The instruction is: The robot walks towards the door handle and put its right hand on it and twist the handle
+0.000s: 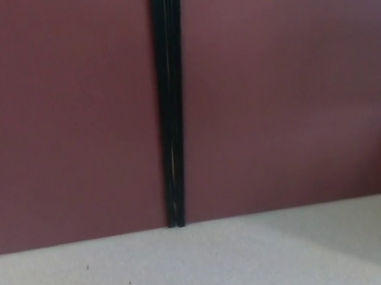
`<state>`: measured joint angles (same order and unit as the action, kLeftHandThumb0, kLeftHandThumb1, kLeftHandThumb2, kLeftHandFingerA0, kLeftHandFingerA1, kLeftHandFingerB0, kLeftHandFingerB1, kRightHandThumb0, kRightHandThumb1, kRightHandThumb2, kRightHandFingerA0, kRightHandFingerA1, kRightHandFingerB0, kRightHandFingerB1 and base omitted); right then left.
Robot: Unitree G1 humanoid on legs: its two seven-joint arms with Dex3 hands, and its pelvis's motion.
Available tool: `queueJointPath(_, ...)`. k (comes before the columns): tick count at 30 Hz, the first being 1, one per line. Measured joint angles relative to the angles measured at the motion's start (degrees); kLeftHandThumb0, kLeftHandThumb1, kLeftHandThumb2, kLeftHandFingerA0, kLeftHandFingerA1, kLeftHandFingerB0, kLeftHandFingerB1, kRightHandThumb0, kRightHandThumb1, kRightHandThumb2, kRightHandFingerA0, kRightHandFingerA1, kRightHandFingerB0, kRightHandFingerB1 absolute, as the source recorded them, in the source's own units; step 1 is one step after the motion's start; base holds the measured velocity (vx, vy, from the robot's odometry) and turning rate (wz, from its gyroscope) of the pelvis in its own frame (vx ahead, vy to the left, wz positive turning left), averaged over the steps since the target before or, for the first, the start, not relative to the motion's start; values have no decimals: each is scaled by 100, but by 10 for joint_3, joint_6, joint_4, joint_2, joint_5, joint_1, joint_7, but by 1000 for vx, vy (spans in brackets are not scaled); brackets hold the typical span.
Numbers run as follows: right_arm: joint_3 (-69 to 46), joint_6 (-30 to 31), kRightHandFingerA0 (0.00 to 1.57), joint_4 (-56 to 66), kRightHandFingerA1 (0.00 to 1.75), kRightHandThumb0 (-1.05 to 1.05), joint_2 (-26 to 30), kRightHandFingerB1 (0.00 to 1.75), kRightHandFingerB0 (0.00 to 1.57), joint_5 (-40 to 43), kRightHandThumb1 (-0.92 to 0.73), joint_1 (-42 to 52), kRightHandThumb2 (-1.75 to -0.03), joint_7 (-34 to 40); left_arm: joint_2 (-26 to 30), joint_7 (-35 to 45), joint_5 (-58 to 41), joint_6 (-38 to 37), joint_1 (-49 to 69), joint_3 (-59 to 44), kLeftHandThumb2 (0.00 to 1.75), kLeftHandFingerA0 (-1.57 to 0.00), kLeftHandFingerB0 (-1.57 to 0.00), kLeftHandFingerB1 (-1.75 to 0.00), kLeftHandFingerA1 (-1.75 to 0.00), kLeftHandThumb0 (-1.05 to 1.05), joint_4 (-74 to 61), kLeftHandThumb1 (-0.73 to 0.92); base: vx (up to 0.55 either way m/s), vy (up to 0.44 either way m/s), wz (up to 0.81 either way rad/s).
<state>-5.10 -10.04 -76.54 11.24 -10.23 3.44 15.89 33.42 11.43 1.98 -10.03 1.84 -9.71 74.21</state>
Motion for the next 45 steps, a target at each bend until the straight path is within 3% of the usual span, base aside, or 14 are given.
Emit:
queueJointPath(10, -2, 0, 65, 0, 50, -24, 6, 38, 41, 0, -62, -5, -58, -11, -4, 0, 4, -5, -4, 10, 59, -62, -45, -39, -47, -14, -1, 65, 161, -77, 4)
queueJointPath(23, 2, 12, 66, 4, 50, -23, 7, 37, 40, -1, -66, -40, -59, -20, -5, -3, 14, -6, -20, 20, 59, -62, -45, -39, -46, -14, 0, 65, 177, 78, 1)
queueJointPath(33, 13, 15, 68, -4, 50, -20, 7, 37, 40, -4, -67, 2, -59, -33, -5, -4, 14, -12, 39, 19, 59, -62, -45, -39, -46, -16, 3, 65, 217, 9, 7)
queueJointPath(41, 19, 18, 71, 0, 52, -23, 19, 39, 44, -4, -66, -36, -59, -38, -12, -5, 13, -16, 9, 16, 59, -62, -45, -39, -47, -16, -1, 65, 154, -105, 2)
queueJointPath(42, 19, 19, 69, 0, 51, -23, 20, 39, 44, -3, -66, -37, -59, -39, -12, -5, 13, -17, 7, 16, 58, -73, -52, -41, -52, -33, -1, 60, 138, 90, -11)
queueJointPath(45, 19, 22, 69, 0, 51, -23, 30, 39, 44, -3, -66, -40, -59, -43, -28, -14, 16, -10, -12, 19, 58, -73, -52, -41, -52, -33, 11, 60, 116, 194, -6)
